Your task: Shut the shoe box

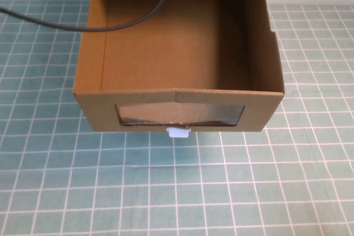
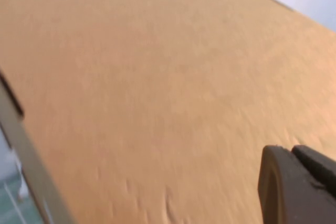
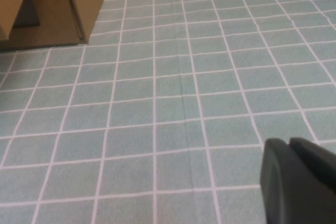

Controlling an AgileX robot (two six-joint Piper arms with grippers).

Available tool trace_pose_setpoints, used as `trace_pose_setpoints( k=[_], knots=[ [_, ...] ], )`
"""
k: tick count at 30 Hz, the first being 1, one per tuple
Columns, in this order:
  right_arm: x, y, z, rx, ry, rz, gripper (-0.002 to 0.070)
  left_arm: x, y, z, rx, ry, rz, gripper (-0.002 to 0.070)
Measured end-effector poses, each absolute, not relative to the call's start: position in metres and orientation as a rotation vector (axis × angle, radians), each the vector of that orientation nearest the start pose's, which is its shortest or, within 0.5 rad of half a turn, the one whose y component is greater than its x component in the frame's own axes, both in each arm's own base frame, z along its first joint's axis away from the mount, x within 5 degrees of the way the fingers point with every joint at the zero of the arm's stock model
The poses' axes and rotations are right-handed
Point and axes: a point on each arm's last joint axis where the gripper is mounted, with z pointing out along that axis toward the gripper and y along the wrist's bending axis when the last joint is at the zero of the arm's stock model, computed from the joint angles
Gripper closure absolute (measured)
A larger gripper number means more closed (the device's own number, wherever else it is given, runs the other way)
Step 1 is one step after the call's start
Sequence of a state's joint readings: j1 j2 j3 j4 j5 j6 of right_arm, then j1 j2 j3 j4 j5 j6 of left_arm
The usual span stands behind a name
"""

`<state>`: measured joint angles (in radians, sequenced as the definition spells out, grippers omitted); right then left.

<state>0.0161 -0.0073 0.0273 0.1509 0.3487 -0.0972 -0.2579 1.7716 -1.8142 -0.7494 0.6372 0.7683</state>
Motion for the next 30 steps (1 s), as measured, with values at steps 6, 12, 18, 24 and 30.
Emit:
trace_pose_setpoints(
  k=[6, 12, 18, 24, 30],
  knots=[
    [0.053, 0.006, 0.173, -0.009, 1.849, 0.09, 0.0687, 0.418, -0.158, 0.411, 0.643, 1.775, -0.468, 0.068],
    [0.053, 0.006, 0.173, -0.005, 1.849, 0.097, 0.0688, 0.43, -0.162, 0.389, 0.663, 1.833, -0.486, 0.068],
    [0.055, 0.009, 0.183, 0.147, 1.742, 0.282, 0.0687, 0.43, -0.164, 0.384, 0.691, 1.86, -0.5, 0.068],
    [0.057, 0.003, 0.201, 0.402, 1.503, 0.481, 0.0688, 0.429, -0.163, 0.383, 0.694, 1.894, -0.488, 0.068],
    [0.056, 0.004, 0.208, 0.476, 1.471, 0.577, 0.0687, 0.428, -0.162, 0.384, 0.698, 1.898, -0.481, 0.068]
  ],
)
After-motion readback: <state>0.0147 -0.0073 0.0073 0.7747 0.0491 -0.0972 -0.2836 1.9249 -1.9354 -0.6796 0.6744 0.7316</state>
